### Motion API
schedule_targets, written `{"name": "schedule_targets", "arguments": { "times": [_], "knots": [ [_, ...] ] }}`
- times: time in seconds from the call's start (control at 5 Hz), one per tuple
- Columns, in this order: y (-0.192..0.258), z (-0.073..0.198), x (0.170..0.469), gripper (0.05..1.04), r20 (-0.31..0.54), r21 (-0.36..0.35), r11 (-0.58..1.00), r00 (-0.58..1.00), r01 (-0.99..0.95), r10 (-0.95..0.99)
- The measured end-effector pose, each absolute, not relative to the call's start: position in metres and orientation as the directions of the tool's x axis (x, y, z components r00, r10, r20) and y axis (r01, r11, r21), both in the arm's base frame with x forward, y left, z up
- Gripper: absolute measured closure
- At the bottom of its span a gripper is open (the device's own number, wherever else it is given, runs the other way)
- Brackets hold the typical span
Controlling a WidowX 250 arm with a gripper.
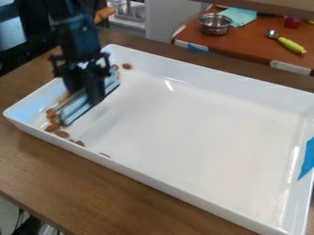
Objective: Sweep into pile
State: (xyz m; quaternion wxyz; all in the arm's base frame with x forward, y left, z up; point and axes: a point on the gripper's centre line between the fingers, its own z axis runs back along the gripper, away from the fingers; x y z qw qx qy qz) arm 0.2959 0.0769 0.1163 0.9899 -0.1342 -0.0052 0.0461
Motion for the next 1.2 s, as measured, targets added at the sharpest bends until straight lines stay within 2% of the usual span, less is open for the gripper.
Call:
{"name": "schedule_targets", "arguments": {
  "times": [0.2, 0.4, 0.8, 1.0, 1.2],
  "knots": [
    [0.049, 0.148, 0.301, 0.704, 0.050, -0.349, 0.934, 0.994, -0.072, 0.095],
    [0.022, 0.154, 0.312, 0.704, 0.088, -0.351, 0.934, 0.991, -0.064, 0.101],
    [0.001, 0.104, 0.303, 0.704, 0.094, -0.213, 0.977, 0.994, -0.033, 0.054],
    [0.009, 0.089, 0.299, 0.704, 0.113, -0.155, 0.988, 0.993, -0.025, 0.042],
    [0.017, 0.083, 0.297, 0.704, 0.127, -0.132, 0.991, 0.991, -0.015, 0.032]
  ]
}}
